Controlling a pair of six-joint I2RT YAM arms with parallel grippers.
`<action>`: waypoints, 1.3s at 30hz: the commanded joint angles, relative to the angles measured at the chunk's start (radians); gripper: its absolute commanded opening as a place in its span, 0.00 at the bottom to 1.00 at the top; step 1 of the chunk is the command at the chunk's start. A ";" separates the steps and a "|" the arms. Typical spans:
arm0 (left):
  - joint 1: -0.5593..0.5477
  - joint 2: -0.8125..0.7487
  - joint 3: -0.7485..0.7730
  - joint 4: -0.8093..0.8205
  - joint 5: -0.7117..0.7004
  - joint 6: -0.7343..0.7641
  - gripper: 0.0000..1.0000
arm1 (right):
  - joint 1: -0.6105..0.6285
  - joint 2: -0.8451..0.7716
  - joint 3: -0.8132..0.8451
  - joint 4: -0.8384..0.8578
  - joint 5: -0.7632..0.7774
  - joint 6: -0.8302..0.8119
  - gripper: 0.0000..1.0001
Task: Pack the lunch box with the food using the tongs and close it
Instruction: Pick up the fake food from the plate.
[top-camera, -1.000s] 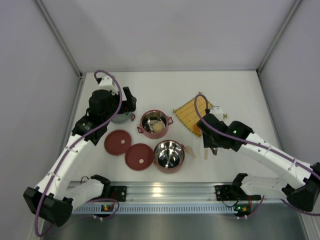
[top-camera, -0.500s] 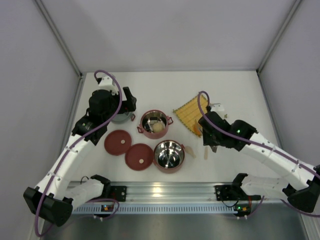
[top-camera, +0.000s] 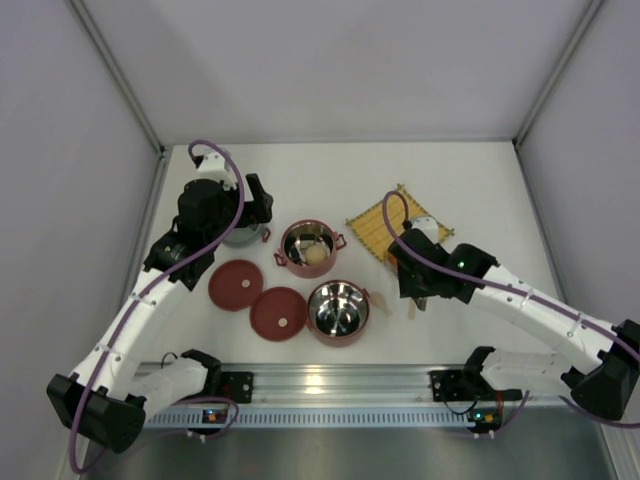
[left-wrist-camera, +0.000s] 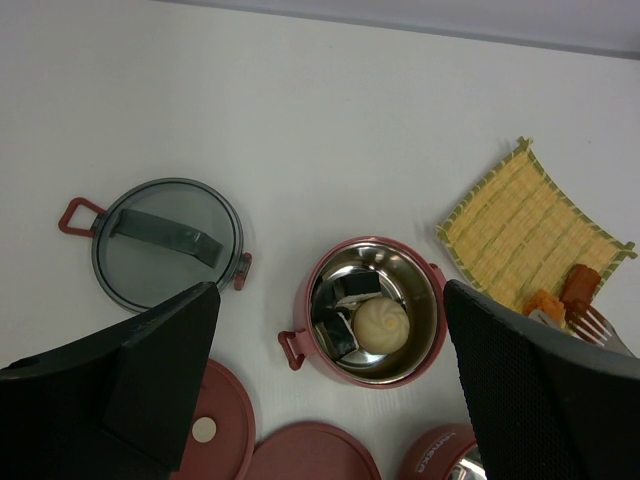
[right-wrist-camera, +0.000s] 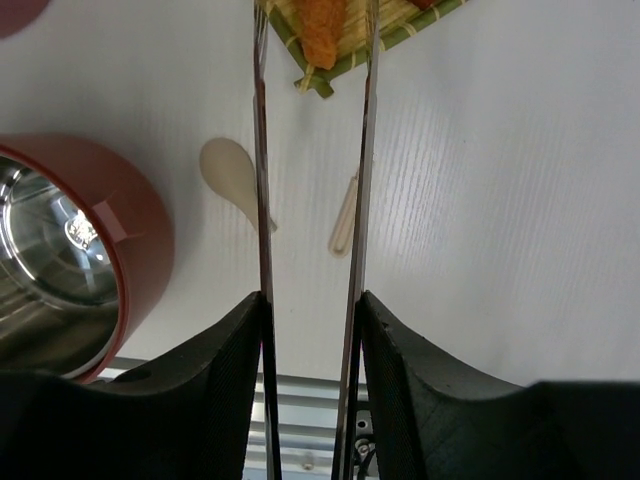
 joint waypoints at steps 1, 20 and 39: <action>0.001 -0.006 0.023 0.014 0.001 -0.010 0.99 | -0.010 0.006 -0.009 0.086 -0.010 0.005 0.41; 0.003 -0.005 0.023 0.014 0.010 -0.011 0.99 | -0.010 -0.052 0.118 -0.012 0.051 -0.014 0.00; 0.003 0.001 0.026 0.015 0.004 -0.008 0.99 | -0.010 -0.193 0.250 -0.013 -0.371 -0.207 0.00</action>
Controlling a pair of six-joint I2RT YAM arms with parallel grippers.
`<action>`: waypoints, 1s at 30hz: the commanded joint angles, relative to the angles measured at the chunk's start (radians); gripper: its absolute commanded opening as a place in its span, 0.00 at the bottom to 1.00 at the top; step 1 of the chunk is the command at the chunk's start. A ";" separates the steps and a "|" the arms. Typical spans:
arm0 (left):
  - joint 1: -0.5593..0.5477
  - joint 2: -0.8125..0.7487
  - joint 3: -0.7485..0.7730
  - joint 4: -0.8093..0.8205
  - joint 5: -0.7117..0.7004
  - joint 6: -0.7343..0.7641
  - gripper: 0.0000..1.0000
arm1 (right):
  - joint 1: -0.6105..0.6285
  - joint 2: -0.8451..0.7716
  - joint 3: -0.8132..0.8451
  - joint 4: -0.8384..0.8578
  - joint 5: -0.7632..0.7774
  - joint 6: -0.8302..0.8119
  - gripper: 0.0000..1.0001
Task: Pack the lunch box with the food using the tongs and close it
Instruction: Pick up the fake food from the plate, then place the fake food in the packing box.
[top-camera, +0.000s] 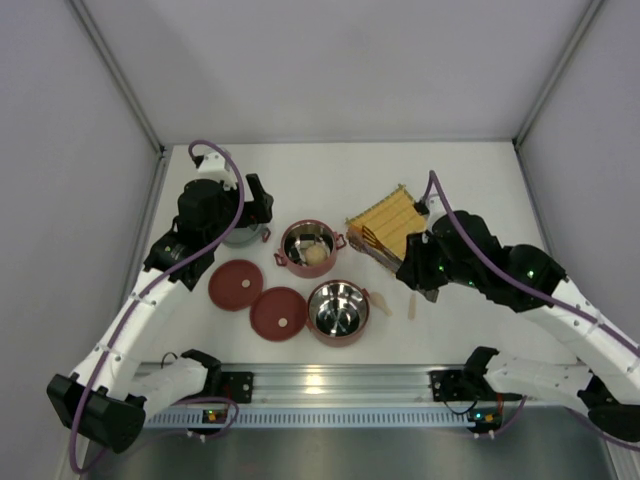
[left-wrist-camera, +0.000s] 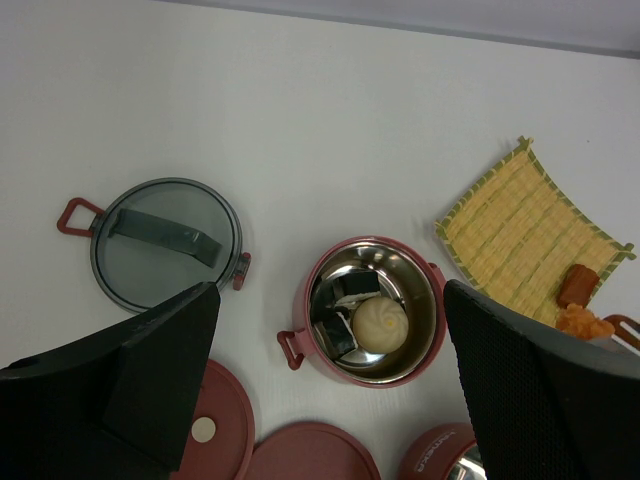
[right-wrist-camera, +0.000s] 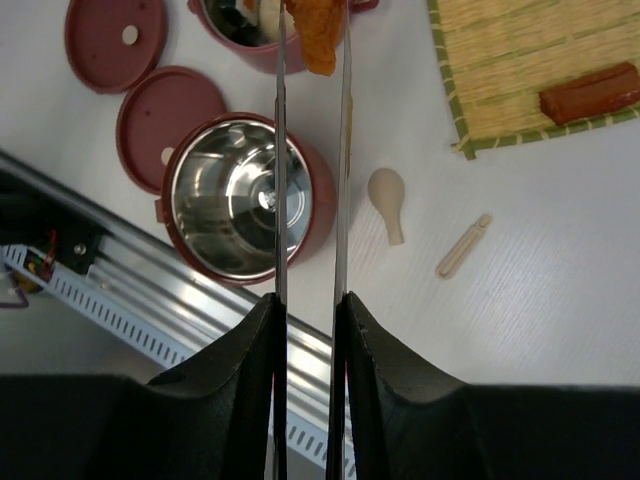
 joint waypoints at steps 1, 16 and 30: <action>0.003 0.003 0.026 0.015 -0.001 -0.008 0.99 | -0.009 -0.043 0.019 0.004 -0.151 -0.044 0.00; 0.003 0.010 0.024 0.014 -0.004 -0.008 0.99 | -0.008 -0.149 -0.116 -0.033 -0.349 -0.038 0.00; 0.001 0.019 0.027 0.012 -0.006 -0.009 0.99 | -0.008 -0.159 -0.178 -0.017 -0.376 -0.049 0.19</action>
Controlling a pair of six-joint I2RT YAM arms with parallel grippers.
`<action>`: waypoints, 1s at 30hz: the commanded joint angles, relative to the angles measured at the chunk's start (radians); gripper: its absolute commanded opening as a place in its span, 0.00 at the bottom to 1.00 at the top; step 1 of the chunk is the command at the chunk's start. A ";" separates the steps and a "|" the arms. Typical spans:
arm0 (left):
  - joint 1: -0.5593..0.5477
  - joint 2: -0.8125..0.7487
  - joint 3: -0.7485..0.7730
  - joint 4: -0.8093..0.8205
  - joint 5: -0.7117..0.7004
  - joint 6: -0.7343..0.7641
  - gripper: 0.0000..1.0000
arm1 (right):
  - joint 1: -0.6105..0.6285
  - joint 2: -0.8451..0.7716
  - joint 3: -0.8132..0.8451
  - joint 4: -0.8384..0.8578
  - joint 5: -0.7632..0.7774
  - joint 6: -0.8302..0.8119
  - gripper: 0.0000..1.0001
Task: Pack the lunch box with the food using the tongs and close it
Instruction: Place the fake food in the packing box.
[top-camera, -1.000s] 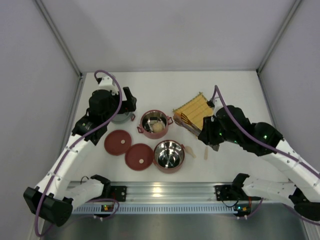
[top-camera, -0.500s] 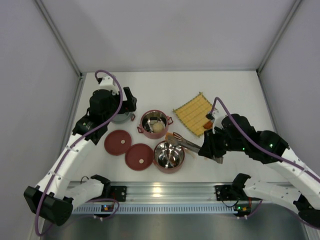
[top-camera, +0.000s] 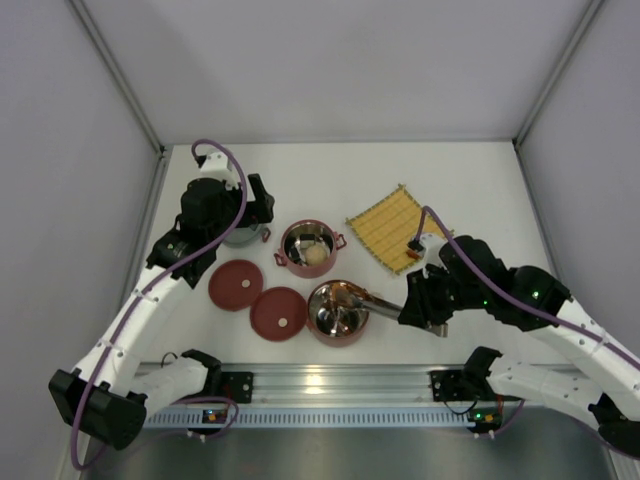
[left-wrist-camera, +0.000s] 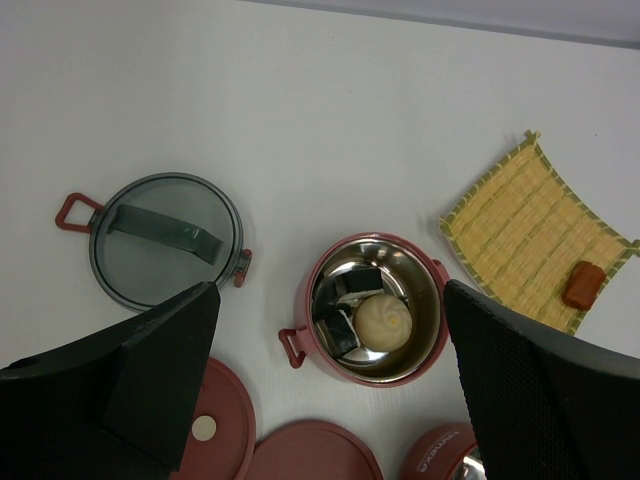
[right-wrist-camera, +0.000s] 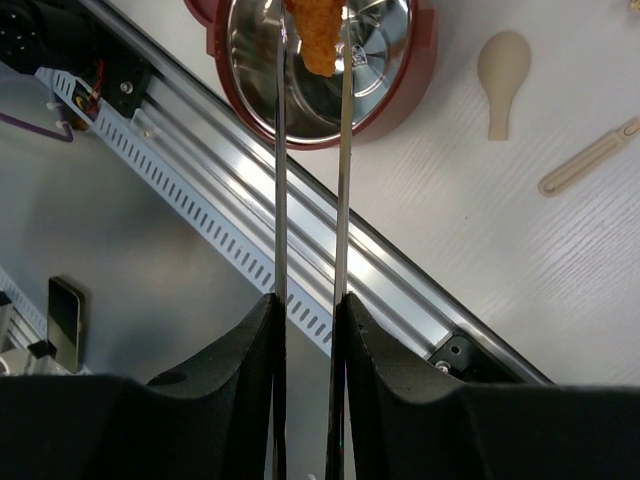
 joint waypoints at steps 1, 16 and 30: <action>0.003 0.002 0.027 0.011 -0.004 -0.009 0.99 | -0.008 -0.013 0.007 0.033 -0.023 -0.009 0.20; 0.003 0.001 0.026 0.012 -0.006 -0.008 0.99 | -0.008 -0.002 0.010 0.040 -0.020 -0.014 0.36; 0.003 0.001 0.027 0.012 -0.003 -0.008 0.99 | -0.009 0.030 0.112 -0.007 0.169 0.052 0.37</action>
